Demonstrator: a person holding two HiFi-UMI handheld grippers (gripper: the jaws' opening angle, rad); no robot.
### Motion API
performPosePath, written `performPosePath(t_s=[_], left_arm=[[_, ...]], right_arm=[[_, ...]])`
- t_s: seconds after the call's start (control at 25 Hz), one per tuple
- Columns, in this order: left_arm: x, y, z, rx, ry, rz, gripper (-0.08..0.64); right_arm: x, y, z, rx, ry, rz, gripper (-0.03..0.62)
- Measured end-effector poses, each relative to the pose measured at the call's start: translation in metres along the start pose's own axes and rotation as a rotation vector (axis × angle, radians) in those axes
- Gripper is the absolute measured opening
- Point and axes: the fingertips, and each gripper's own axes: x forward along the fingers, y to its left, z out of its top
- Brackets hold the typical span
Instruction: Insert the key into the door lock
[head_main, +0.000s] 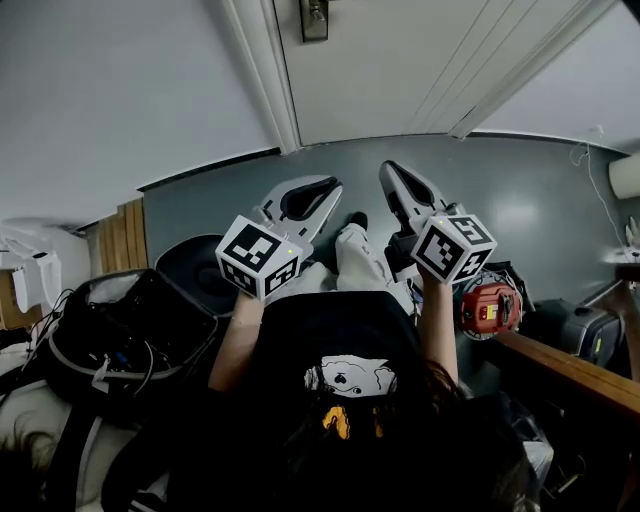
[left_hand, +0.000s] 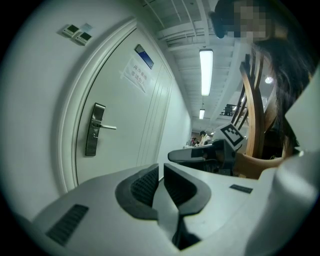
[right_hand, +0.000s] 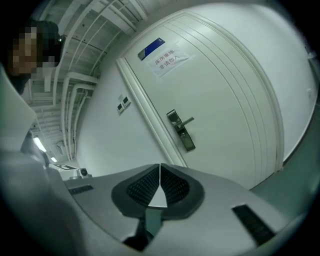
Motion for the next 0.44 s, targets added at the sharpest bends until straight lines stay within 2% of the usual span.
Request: performPosePath(t_s=[0.44], left_arm=[[0.011,-0.004,-0.012,0.027,0.030,-0.002,0.035]], right_arm=[[-0.019,-0.027,0.012,-0.046,-0.005,-0.044,0.009]])
